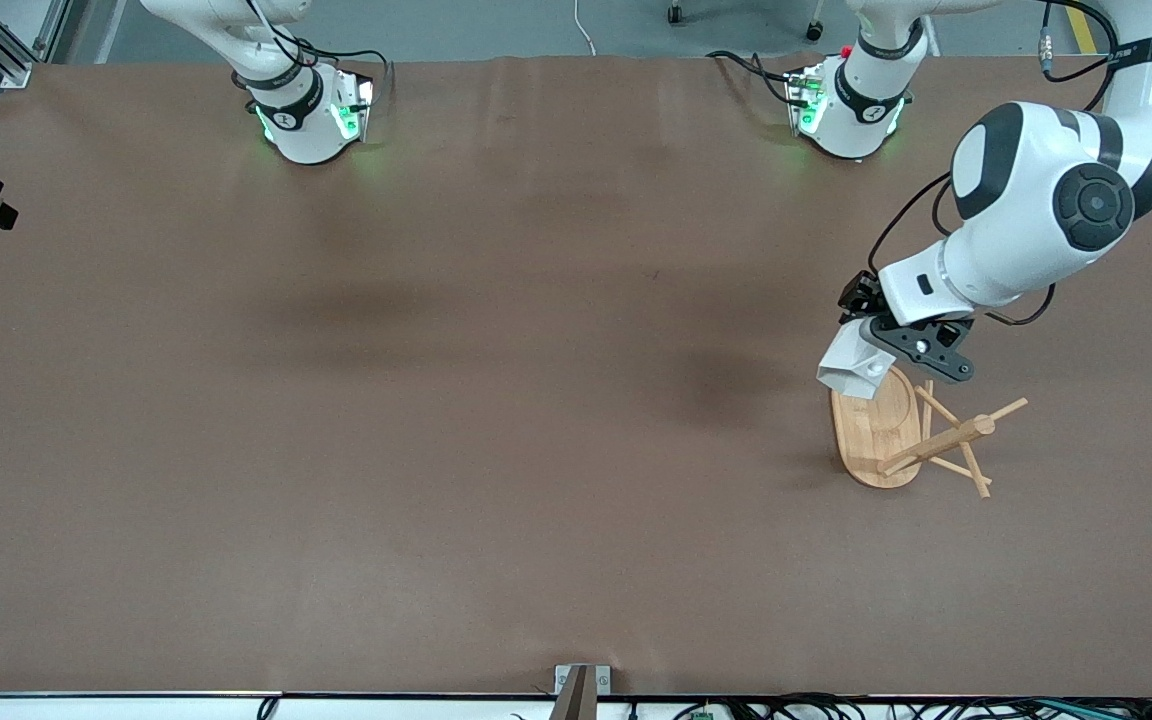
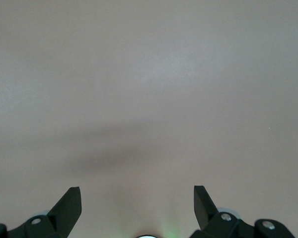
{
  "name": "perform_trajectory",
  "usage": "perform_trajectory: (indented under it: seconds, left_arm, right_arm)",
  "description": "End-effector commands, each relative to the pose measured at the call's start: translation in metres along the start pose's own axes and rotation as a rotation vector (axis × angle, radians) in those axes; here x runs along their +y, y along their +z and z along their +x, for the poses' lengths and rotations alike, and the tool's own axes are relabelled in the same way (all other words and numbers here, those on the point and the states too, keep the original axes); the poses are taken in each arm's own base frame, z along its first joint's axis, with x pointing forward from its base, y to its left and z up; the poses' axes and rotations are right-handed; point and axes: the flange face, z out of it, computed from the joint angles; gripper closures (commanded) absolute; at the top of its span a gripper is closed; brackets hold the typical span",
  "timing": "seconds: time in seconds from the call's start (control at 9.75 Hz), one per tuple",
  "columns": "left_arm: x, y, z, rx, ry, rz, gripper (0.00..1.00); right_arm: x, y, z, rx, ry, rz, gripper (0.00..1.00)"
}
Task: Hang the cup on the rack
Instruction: 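Lower the cup's handle onto a rack peg with the left gripper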
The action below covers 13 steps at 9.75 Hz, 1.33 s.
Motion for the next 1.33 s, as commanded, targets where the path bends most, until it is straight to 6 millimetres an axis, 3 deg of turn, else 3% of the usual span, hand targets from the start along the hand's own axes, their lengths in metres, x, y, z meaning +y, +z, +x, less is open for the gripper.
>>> perform_trajectory:
  seconds: [0.0,0.51,0.92,1.23]
  left_arm:
    - [-0.025,0.013,0.012,0.002,0.016,-0.020,0.98]
    - [-0.040,0.029,0.018,-0.013,0.010,-0.038,0.98]
    - [-0.071,0.028,0.006,-0.013,0.033,-0.031,0.98]
    - [-0.096,0.042,0.003,0.002,0.044,-0.025,0.98]
  right_arm:
    - [0.005,-0.002,0.000,-0.007,-0.008,-0.010,0.00]
    - [0.009,0.000,0.001,-0.012,-0.001,-0.010,0.00]
    - [0.011,0.001,0.000,-0.021,0.000,-0.008,0.00]
    - [0.012,0.002,0.000,-0.022,0.001,-0.008,0.00]
